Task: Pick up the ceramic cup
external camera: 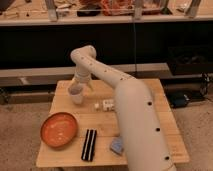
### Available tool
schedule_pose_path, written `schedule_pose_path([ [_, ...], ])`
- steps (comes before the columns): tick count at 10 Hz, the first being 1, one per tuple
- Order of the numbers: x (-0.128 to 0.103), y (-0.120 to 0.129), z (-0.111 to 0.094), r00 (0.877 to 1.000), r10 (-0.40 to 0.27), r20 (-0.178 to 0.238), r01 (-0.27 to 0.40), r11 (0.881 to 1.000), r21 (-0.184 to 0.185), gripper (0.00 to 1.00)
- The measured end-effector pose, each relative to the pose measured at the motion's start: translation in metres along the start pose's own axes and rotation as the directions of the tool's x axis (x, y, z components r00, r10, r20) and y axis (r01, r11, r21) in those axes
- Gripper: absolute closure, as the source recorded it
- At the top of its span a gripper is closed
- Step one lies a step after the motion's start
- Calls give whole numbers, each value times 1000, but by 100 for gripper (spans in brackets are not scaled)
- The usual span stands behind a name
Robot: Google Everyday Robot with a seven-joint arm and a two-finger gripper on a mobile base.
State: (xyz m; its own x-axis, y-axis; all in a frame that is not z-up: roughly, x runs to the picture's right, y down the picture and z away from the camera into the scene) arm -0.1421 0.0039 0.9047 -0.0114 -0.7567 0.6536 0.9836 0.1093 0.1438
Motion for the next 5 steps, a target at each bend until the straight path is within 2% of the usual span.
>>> schedule_pose_path([
  [5, 3, -2, 1, 1000, -2, -6, 2, 1000, -1, 20],
])
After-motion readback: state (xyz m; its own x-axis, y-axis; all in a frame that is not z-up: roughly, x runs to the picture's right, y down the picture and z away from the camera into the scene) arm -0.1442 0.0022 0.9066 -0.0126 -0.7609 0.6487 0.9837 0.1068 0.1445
